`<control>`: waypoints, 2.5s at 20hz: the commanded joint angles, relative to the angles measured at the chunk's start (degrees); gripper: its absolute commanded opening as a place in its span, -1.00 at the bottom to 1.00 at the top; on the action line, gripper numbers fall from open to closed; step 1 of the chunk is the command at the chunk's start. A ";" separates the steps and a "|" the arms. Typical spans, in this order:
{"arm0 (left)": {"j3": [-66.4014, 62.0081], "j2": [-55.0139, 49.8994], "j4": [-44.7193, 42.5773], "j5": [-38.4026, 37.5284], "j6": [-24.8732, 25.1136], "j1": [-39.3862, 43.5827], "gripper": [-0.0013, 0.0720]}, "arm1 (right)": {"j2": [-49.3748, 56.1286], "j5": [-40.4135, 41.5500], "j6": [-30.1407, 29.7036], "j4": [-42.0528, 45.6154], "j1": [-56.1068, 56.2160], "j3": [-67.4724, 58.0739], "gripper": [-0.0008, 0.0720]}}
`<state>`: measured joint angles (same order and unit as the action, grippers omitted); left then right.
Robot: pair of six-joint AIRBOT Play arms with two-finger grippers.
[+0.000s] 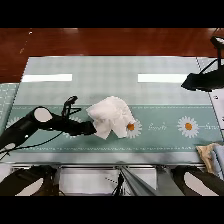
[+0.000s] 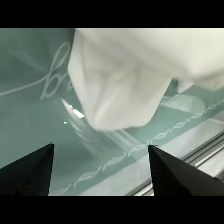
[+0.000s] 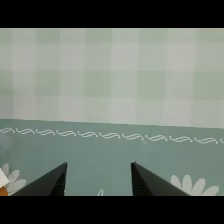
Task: Fold the shirts.
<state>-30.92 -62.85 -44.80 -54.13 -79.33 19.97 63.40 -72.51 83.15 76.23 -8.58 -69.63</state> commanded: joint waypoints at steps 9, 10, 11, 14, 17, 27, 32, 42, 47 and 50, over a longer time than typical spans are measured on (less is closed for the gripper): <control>-3.08 -16.41 12.31 5.46 5.25 3.80 -0.89 | 0.02 1.16 -6.05 -10.95 -4.87 9.35 0.36; -3.08 -16.44 12.31 4.66 5.62 3.50 -0.89 | 0.02 2.05 -7.10 -14.43 -4.87 13.49 0.36; -3.08 -16.44 12.31 3.63 6.73 3.15 -0.89 | 0.02 3.23 -8.83 -19.23 -4.87 17.66 0.36; -3.08 -16.41 12.26 1.36 6.93 3.17 -0.89 | 0.02 10.01 -15.69 -39.39 -4.76 31.01 0.36; -3.08 -16.41 12.28 0.92 6.91 3.15 -0.89 | 0.02 15.76 -18.86 -49.90 -4.11 40.74 0.36; -3.08 -16.31 12.28 0.31 7.19 3.15 -0.89 | 2.08 41.29 -8.41 -52.33 20.28 44.22 0.68; -3.52 -14.88 12.31 0.11 8.24 3.15 -0.89 | 8.52 43.30 -11.65 -63.36 27.52 44.22 0.62; -12.85 -12.83 12.22 -1.64 10.45 2.91 -0.89 | 11.78 35.28 -21.18 -68.13 26.10 35.76 -0.90; -18.73 -3.37 12.22 -3.91 10.73 -3.15 -0.89 | 2.56 27.08 -21.90 -59.28 16.28 29.64 -0.90; -24.70 4.46 12.22 -8.55 10.71 -11.13 -0.89 | -7.28 23.32 -17.44 -47.41 8.57 25.11 -0.90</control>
<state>-50.81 -64.71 -32.64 -59.11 -68.75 14.74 63.59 -44.53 62.76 18.37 6.39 -40.53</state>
